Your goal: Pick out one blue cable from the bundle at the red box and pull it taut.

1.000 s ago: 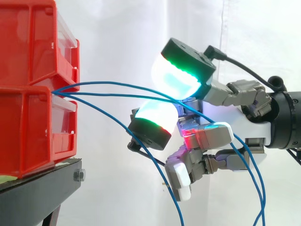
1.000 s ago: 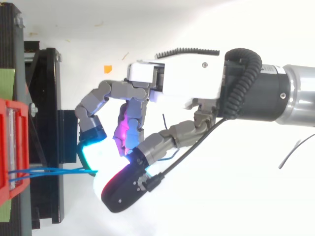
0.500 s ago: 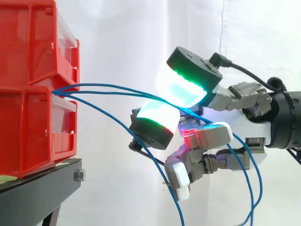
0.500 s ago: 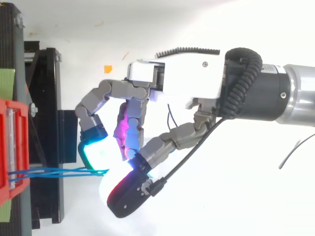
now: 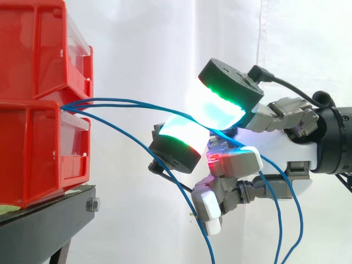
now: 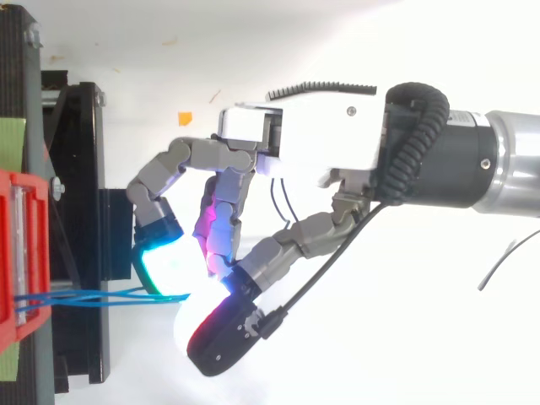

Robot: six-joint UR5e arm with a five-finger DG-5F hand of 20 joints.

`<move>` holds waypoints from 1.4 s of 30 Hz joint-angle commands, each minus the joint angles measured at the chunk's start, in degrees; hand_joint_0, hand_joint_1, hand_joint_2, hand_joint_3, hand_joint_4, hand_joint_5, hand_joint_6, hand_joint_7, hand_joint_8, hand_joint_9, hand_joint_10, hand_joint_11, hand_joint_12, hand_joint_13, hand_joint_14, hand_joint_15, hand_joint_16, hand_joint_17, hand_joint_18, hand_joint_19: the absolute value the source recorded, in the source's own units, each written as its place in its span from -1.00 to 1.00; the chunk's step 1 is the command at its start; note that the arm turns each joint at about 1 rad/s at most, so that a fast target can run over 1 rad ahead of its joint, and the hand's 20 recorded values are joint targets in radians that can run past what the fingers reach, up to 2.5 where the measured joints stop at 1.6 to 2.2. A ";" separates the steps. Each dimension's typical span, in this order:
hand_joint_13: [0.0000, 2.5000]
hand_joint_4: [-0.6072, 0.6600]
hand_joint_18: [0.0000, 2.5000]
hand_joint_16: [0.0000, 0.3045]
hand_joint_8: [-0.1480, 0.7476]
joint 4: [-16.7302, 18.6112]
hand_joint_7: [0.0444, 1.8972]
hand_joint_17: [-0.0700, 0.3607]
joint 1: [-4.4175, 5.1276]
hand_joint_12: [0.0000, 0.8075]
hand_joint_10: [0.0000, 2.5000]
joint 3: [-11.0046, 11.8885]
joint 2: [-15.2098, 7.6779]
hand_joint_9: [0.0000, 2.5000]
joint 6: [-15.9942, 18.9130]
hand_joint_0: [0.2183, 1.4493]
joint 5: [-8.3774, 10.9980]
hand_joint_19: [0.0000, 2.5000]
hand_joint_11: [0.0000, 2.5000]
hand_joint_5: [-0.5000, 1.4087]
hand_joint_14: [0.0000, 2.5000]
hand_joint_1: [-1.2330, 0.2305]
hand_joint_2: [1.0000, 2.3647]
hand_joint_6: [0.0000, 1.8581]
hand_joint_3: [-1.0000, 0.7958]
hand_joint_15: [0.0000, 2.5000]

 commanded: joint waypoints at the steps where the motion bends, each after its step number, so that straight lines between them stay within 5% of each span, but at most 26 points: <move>1: -0.10 -0.13 -0.30 -0.73 -0.12 -0.58 0.38 -0.24 -0.14 -0.26 -0.97 0.00 0.01 0.15 0.00 -0.16 -0.13 -0.51 -0.26 -0.60 -0.98 -0.59 -1.00 -0.01 -0.44 -0.59; 9: -0.11 -0.05 -0.31 -0.70 -0.16 -0.31 0.26 -0.20 -0.14 -0.22 -0.97 0.00 0.01 0.15 0.00 -0.32 0.13 -0.47 -0.28 -0.60 -0.98 -0.43 -0.99 -0.03 -0.39 -0.58; 16: -0.13 -0.05 -0.33 -0.69 -0.15 -0.49 0.31 -0.18 -0.05 -0.22 -0.97 0.00 0.01 0.14 0.00 -0.39 0.13 -0.47 -0.28 -0.60 -0.98 -0.46 -0.97 -0.03 -0.07 -0.58; 19: -0.07 -0.04 -0.24 -0.58 -0.01 -0.49 0.26 -0.01 -0.05 -0.06 -0.98 0.00 0.01 0.19 0.00 -0.43 0.13 -0.53 -0.34 -0.59 -0.99 -0.31 -0.99 -0.04 -0.01 -0.61; 33: -0.06 -0.09 -0.22 -0.55 -0.02 -0.49 0.22 0.04 -0.05 -0.03 -0.98 0.00 0.01 0.21 0.09 -0.42 0.22 -0.53 -0.37 -0.58 -0.99 -0.11 -1.00 -0.05 0.04 -0.63; 42: -0.04 -0.07 -0.21 -0.55 -0.07 -0.40 0.15 0.04 -0.05 -0.08 -0.98 0.00 0.01 0.24 0.09 -0.44 0.22 -0.54 -0.48 -0.56 -0.99 -0.07 -0.83 -0.11 0.04 -0.67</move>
